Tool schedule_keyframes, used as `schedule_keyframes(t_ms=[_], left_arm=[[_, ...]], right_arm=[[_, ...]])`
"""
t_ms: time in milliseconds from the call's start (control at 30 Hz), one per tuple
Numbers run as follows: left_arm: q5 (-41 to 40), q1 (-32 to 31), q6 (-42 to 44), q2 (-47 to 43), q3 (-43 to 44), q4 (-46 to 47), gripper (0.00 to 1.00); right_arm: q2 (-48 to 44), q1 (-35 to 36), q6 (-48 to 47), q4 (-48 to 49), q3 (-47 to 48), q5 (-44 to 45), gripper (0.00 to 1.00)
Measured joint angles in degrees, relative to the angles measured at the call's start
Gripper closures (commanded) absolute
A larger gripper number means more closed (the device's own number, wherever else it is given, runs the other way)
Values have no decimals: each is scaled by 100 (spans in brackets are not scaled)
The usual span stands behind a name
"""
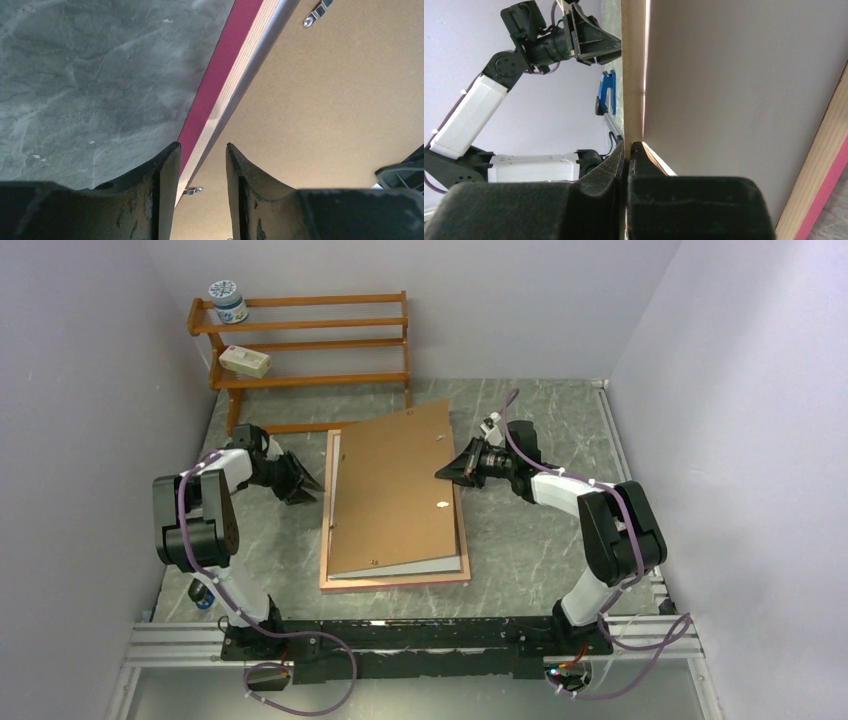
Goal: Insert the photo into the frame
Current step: Place the photo frame item in the photo frame.
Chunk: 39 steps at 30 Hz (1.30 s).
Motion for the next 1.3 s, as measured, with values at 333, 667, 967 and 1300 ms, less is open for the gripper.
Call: schedule_keyframes(t_ms=[333, 667, 967, 1300], left_arm=[[72, 0, 136, 221, 11, 0, 58], [256, 0, 136, 299, 44, 35, 58], [286, -2, 114, 319, 44, 120, 56], [42, -2, 240, -439, -63, -72, 33]], right_arm=[[426, -2, -109, 61, 157, -240, 100], [564, 4, -509, -420, 501, -264, 94], [544, -2, -446, -308, 282, -177, 100], [-107, -31, -101, 428, -334, -129, 100]])
